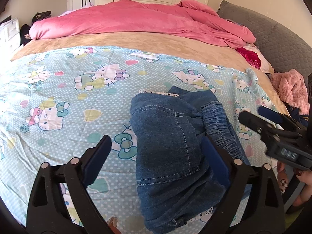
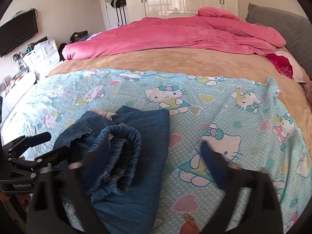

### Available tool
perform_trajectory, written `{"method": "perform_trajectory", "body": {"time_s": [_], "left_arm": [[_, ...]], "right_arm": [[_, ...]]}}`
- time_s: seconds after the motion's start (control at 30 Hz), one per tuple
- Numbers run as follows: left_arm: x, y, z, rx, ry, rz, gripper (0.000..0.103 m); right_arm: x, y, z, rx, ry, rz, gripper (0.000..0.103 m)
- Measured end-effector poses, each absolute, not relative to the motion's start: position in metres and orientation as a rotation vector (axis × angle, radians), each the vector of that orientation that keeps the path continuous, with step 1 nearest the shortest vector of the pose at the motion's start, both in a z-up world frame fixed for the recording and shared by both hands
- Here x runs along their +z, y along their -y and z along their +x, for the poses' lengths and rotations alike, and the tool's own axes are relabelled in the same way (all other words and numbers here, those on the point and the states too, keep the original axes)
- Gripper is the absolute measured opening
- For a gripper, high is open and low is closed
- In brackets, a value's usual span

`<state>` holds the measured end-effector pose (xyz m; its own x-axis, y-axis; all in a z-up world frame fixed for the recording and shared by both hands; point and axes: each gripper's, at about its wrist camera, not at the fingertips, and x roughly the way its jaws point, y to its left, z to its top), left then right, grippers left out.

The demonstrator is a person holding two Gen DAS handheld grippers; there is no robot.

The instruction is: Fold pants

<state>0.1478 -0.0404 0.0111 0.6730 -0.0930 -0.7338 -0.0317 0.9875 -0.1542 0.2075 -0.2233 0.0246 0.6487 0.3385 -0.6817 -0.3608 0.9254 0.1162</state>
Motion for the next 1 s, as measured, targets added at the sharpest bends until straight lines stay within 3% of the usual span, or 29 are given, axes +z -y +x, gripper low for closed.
{"method": "perform_trajectory", "body": {"time_s": [1.0], "left_arm": [[0.056,0.047,0.083,-0.007,-0.726,-0.131,0.094]], "right_arm": [[0.070,0.251,0.140,0.385,-0.628,-0.020,0.099]]}}
